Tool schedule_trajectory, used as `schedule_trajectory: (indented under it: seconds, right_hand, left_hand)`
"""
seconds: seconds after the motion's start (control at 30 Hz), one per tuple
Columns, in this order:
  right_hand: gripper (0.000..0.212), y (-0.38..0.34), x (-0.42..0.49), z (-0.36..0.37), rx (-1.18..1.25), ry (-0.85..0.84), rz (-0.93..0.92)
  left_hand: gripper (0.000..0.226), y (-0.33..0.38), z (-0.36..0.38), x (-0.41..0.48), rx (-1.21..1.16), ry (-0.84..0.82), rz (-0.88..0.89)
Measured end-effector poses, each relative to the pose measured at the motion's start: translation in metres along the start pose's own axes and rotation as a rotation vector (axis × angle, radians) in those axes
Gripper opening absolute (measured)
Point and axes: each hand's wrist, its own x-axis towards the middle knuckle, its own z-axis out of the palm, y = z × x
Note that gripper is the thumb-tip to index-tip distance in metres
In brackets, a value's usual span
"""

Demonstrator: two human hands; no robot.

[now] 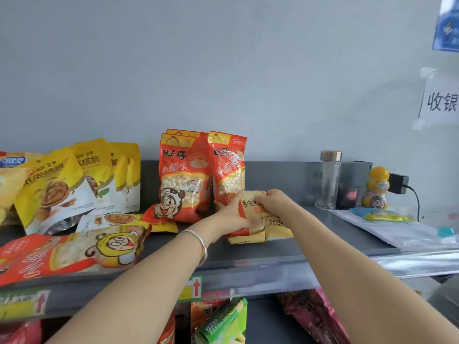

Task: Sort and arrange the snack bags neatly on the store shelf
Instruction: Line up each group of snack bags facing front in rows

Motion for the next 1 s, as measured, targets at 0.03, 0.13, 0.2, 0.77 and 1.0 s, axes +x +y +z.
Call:
schedule_trajectory:
  seconds: [0.03,0.13,0.2,0.77,1.0]
  right_hand:
    - [0.050,0.005,0.001,-0.005,-0.017,0.035,-0.003]
    - [0.048,0.021,0.006,-0.018,-0.098,0.108,0.012]
    - [0.045,0.027,0.005,-0.025,-0.135,0.135,0.023]
    - [0.030,-0.086,-0.035,0.113,-0.305,0.092,-0.765]
    - [0.031,-0.130,-0.072,0.188,-0.325,-0.050,-0.695]
  left_hand:
    - [0.108,0.005,0.008,0.003,-0.001,-0.005,0.027]
    - [0.106,0.015,0.026,0.015,0.018,-0.016,0.070]
    - [0.104,0.018,0.035,0.022,0.006,-0.042,0.097]
    - [0.021,-0.064,-0.121,-0.047,0.509,0.416,-0.012]
    - [0.026,-0.126,-0.193,-0.121,0.616,0.398,-0.171]
